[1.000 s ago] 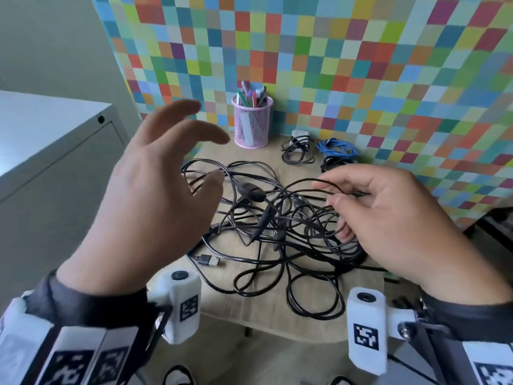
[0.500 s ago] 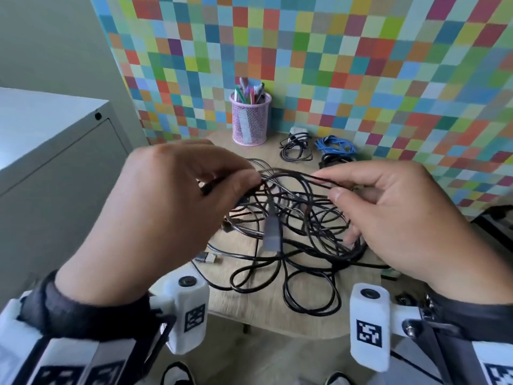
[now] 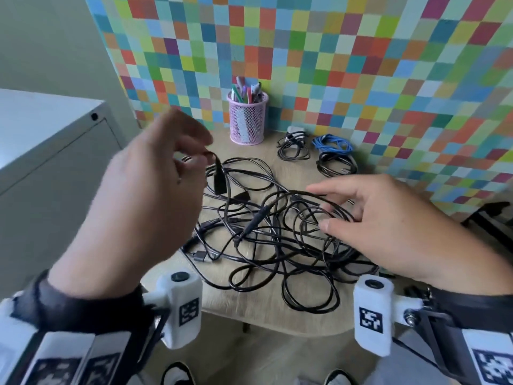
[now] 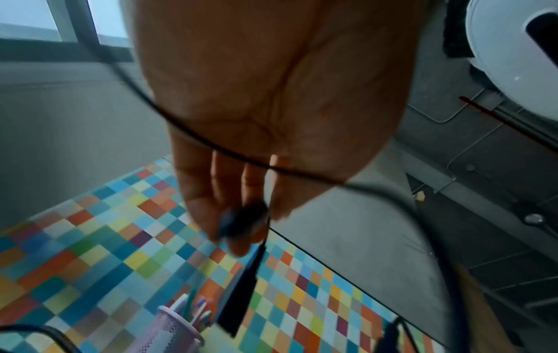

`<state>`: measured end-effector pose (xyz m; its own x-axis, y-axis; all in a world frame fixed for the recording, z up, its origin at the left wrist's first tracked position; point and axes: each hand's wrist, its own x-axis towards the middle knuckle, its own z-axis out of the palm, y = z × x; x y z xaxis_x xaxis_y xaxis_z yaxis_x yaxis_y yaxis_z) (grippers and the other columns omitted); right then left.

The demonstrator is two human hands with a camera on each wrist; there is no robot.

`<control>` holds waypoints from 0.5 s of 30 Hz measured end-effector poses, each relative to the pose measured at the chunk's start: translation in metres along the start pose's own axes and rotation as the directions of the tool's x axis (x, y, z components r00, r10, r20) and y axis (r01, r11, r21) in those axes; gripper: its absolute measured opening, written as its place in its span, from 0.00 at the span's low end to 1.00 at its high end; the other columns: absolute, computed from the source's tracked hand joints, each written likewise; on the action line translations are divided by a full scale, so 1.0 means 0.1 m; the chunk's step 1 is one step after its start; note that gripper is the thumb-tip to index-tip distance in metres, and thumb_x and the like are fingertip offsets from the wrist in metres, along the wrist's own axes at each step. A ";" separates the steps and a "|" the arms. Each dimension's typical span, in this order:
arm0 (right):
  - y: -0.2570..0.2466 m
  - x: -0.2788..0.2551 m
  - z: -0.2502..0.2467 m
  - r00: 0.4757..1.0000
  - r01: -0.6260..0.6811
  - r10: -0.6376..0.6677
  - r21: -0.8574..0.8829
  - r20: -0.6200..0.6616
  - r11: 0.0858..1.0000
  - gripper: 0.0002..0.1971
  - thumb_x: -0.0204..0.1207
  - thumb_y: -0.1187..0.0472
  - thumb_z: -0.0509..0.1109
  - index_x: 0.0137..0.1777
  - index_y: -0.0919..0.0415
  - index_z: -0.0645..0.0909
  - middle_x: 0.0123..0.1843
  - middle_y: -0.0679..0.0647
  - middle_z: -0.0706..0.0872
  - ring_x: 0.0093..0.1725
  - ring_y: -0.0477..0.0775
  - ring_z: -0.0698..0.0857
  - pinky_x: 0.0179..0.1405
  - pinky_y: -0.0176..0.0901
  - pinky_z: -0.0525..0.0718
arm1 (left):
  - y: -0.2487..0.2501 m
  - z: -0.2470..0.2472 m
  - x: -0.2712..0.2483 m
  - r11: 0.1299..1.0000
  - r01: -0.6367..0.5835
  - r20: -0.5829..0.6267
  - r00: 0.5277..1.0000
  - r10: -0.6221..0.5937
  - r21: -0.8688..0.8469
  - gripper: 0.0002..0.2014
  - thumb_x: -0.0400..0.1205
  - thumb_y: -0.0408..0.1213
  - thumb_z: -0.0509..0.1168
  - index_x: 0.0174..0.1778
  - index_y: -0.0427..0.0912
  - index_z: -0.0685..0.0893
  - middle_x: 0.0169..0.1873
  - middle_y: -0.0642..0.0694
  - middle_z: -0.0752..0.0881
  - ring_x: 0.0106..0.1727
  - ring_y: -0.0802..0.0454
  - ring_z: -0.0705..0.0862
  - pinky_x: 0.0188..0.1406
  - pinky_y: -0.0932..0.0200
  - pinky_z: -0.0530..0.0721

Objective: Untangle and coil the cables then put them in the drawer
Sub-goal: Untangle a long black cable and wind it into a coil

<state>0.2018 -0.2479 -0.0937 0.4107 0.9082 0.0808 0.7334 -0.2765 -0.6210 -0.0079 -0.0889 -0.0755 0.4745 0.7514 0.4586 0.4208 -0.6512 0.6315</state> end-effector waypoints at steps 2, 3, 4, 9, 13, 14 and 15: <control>-0.03 -0.01 -0.01 0.999 0.039 -0.038 0.029 -0.033 0.999 0.12 0.79 0.56 0.78 0.54 0.35 0.91 0.35 0.31 0.88 0.28 0.39 0.80 0.30 0.27 0.77 | 0.04 0.02 -0.05 0.997 -0.047 0.110 0.993 0.041 0.054 0.14 0.84 0.35 0.67 0.55 0.64 0.84 0.59 0.66 0.85 0.51 0.68 0.86 0.58 0.61 0.84; -0.05 -0.02 -0.03 0.995 0.070 -0.064 0.078 -0.074 0.995 0.11 0.79 0.58 0.78 0.51 0.37 0.92 0.35 0.32 0.89 0.30 0.39 0.83 0.31 0.28 0.80 | 0.06 0.01 -0.06 0.994 -0.081 0.147 0.987 0.070 0.070 0.14 0.83 0.37 0.67 0.55 0.65 0.86 0.65 0.67 0.82 0.56 0.68 0.84 0.61 0.73 0.78; -0.07 -0.02 -0.05 0.989 0.108 -0.090 0.147 -0.120 0.983 0.11 0.79 0.59 0.77 0.50 0.38 0.92 0.37 0.35 0.91 0.34 0.40 0.87 0.33 0.32 0.83 | 0.10 -0.02 -0.07 0.991 -0.110 0.184 0.978 0.095 0.074 0.13 0.83 0.41 0.68 0.57 0.66 0.87 0.69 0.69 0.80 0.61 0.68 0.82 0.61 0.82 0.71; -0.22 -0.10 -0.10 0.926 0.348 -0.240 0.413 -0.291 0.842 0.14 0.81 0.69 0.75 0.53 0.46 0.92 0.43 0.47 0.94 0.43 0.49 0.92 0.41 0.38 0.89 | 0.22 -0.07 -0.14 0.984 -0.177 0.457 0.876 0.157 0.003 0.30 0.73 0.69 0.67 0.73 0.71 0.79 0.62 0.79 0.83 0.53 0.83 0.82 0.60 0.75 0.75; -0.23 -0.09 -0.13 0.851 0.491 -0.272 0.498 -0.450 0.714 0.12 0.82 0.64 0.75 0.54 0.43 0.92 0.42 0.47 0.93 0.43 0.49 0.91 0.39 0.38 0.87 | 0.17 0.04 -0.15 0.974 -0.215 0.436 0.885 0.164 0.072 0.16 0.79 0.61 0.69 0.63 0.70 0.86 0.43 0.72 0.89 0.46 0.71 0.86 0.46 0.71 0.79; -0.21 -0.08 -0.16 0.836 0.510 -0.252 0.524 -0.487 0.682 0.08 0.82 0.58 0.76 0.54 0.42 0.92 0.42 0.46 0.92 0.42 0.50 0.90 0.39 0.38 0.86 | 0.15 0.05 -0.13 0.983 -0.177 0.383 0.912 0.143 0.054 0.10 0.80 0.55 0.69 0.57 0.69 0.89 0.39 0.69 0.89 0.40 0.68 0.87 0.41 0.71 0.80; -0.19 -0.08 -0.19 0.827 0.518 -0.228 0.537 -0.515 0.665 0.06 0.81 0.52 0.76 0.54 0.41 0.91 0.41 0.46 0.91 0.41 0.51 0.88 0.38 0.38 0.85 | 0.13 0.06 -0.12 0.990 -0.139 0.306 0.944 0.126 0.023 0.08 0.82 0.50 0.69 0.52 0.67 0.91 0.37 0.67 0.89 0.36 0.65 0.88 0.37 0.71 0.80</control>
<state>0.1950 -0.2554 -0.0674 0.4510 0.6520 0.6096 0.4098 0.4555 -0.7903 -0.0033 -0.1069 -0.0763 0.7371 0.5947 0.3210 0.3682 -0.7517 0.5472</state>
